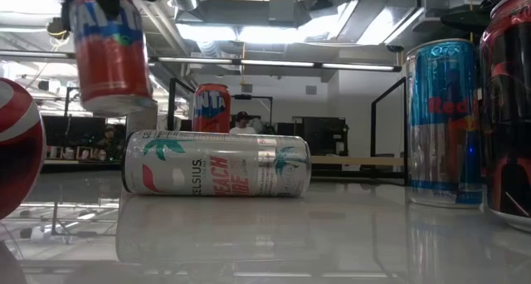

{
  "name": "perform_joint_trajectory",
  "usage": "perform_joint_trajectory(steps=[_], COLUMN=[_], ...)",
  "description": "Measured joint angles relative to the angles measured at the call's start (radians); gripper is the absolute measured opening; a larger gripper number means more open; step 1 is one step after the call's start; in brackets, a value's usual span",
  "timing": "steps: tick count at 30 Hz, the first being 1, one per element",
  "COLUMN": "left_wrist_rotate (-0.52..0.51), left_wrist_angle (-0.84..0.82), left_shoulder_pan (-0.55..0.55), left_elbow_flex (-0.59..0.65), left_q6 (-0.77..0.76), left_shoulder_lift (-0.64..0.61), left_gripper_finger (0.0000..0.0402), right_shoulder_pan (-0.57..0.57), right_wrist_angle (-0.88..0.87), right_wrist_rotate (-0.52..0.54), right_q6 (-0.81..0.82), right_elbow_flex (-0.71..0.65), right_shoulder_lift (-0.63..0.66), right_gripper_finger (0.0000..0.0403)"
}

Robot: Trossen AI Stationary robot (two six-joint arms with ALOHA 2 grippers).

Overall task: Place canned beverage on shelf
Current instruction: Put the right red soda can on the shelf aligned with the red soda can

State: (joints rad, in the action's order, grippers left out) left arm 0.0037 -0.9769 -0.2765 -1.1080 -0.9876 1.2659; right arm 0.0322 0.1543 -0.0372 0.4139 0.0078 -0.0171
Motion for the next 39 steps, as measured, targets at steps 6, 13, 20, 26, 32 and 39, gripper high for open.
perform_joint_trajectory(steps=[6,13,20,26,32,39], left_wrist_rotate=[0.061,0.035,-0.064,-0.096,-0.088,0.005], left_wrist_angle=[0.011,-0.045,-0.114,-0.162,-0.169,-0.203], left_shoulder_pan=[0.086,0.163,0.255,0.369,0.51,0.664], left_elbow_flex=[-0.003,-0.162,-0.389,-0.565,-0.739,-0.898], left_q6=[0.105,0.251,0.402,0.576,0.776,0.935], left_shoulder_lift=[0.0,0.001,0.016,0.093,0.248,0.452], left_gripper_finger=[0.0297,0.0297,0.0297,0.0297,0.0297,0.0297], right_shoulder_pan=[0.0,0.0,0.0,0.0,0.0,0.0], right_wrist_angle=[0.0,0.0,0.0,0.0,0.0,0.0], right_wrist_rotate=[0.0,0.0,0.0,0.0,0.0,0.0], right_q6=[0.0,0.0,0.0,0.0,0.0,0.0], right_elbow_flex=[0.0,0.0,0.0,0.0,0.0,0.0], right_shoulder_lift=[0.0,0.0,0.0,0.0,0.0,0.0], right_gripper_finger=[0.0239,0.0239,0.0239,0.0239,0.0239,0.0239])
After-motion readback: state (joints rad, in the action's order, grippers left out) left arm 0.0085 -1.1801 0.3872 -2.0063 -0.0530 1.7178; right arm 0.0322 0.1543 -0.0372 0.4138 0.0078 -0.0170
